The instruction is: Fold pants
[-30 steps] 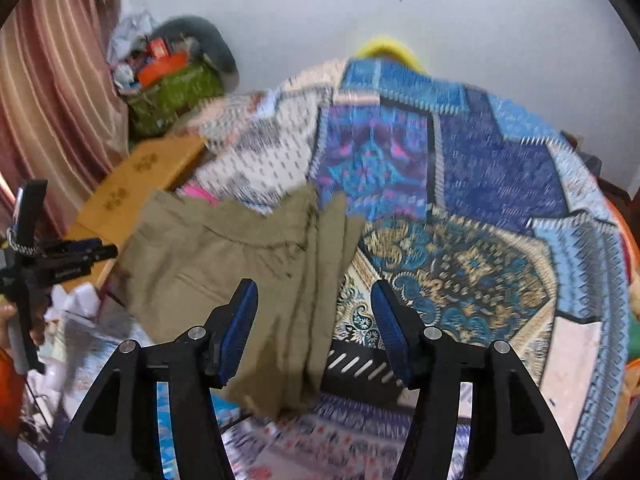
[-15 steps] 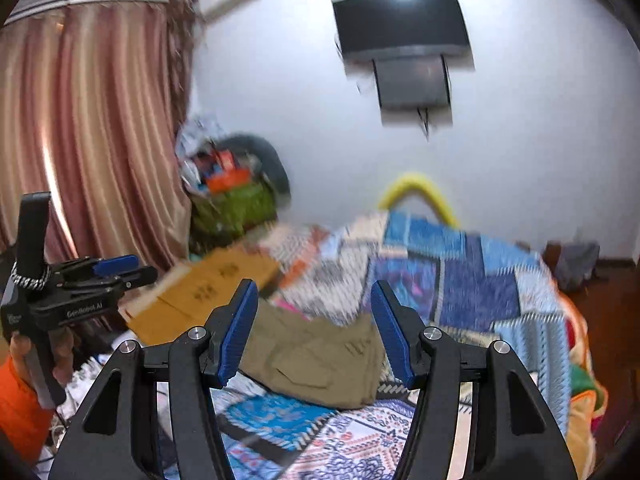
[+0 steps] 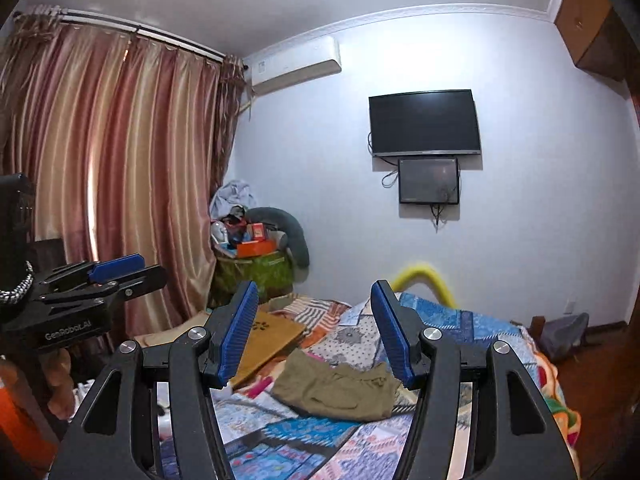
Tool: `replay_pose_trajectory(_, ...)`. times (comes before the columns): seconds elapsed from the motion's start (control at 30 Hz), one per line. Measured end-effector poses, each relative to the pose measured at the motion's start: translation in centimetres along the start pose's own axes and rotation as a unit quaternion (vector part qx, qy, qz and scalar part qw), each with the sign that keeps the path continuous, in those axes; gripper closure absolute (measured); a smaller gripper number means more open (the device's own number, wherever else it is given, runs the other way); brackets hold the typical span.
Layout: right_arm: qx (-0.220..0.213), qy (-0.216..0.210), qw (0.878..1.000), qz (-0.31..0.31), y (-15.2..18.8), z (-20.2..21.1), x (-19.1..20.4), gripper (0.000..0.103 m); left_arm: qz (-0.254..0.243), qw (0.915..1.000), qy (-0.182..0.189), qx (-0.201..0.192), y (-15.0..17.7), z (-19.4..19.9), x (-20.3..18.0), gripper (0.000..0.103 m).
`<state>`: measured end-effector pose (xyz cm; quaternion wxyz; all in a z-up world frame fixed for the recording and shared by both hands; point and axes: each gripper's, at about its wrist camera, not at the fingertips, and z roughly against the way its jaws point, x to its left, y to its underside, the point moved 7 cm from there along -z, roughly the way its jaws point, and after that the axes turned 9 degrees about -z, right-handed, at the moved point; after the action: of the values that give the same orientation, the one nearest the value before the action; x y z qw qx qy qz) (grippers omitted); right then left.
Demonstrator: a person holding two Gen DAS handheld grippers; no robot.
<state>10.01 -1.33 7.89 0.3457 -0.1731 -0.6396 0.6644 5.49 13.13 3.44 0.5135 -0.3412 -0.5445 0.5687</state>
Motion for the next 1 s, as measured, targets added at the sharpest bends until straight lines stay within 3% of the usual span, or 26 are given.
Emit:
replay_pose_trajectory(0.07, 0.001, 0.002, 1.0, -0.006, 0.7, 0.6, 0.1, 0.048, 0.0, 1.0, -0.005, -0.003, 0.6, 0.5, -0.2, 0.02)
replay_pose_trajectory(0.2, 0.007, 0.016, 1.0, -0.018, 1.8, 1.1, -0.2, 0.024, 0.003, 1.0, -0.007, 0.0, 1.4, 1.5, -0.3, 0.007)
replay_pose_trajectory(0.27, 0.006, 0.025, 0.999, -0.021, 2.0, 1.3, -0.4, 0.021, 0.001, 0.9999, -0.013, -0.002, 1.6, 1.8, -0.4, 0.002)
replay_pose_trajectory(0.37, 0.013, 0.034, 0.999, -0.028, 2.1, 1.7, -0.7, 0.015, 0.0, 1.0, -0.009, 0.001, 2.0, 2.0, -0.9, 0.001)
replay_pose_trajectory(0.47, 0.011, 0.043, 0.998, -0.037, 2.4, 2.6, -1.0, 0.0, -0.003, 0.9999, -0.013, 0.001, 2.3, 2.1, -1.1, 0.0)
replay_pose_trajectory(1.0, 0.015, 0.047, 0.998, -0.033, 3.5, 3.4, -0.8, 0.0, -0.015, 0.9999, -0.003, 0.003, 3.5, 1.9, -1.9, 0.0)
